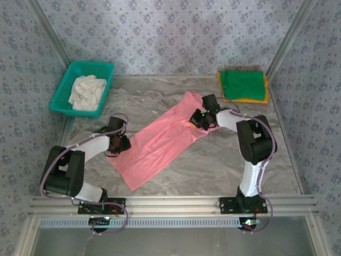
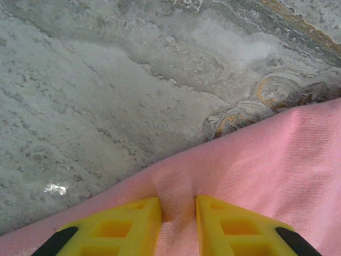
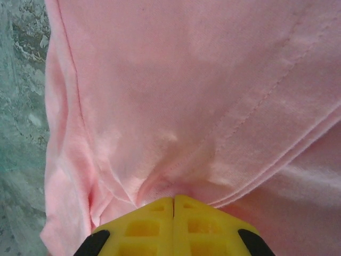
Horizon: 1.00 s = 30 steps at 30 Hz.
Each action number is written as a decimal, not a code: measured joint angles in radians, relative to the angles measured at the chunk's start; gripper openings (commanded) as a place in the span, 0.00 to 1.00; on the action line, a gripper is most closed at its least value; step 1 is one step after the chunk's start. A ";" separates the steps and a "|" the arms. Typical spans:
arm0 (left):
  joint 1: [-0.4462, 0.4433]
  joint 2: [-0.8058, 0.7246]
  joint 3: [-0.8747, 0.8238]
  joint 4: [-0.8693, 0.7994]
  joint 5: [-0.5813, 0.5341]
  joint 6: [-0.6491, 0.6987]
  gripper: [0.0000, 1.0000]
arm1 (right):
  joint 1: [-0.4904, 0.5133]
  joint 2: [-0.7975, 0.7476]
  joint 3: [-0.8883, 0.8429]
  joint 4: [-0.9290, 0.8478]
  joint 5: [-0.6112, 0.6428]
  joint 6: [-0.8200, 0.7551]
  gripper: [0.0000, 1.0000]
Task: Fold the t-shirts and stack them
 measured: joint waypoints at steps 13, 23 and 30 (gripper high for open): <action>0.000 0.000 0.000 0.000 0.000 0.000 0.27 | -0.026 -0.103 -0.081 0.006 -0.079 0.137 0.06; -0.002 0.018 0.016 -0.003 -0.003 0.001 0.27 | -0.026 -0.159 -0.135 -0.028 -0.093 0.151 0.23; -0.003 0.019 0.018 -0.003 0.000 -0.004 0.28 | -0.036 -0.251 -0.158 -0.138 0.043 0.086 0.14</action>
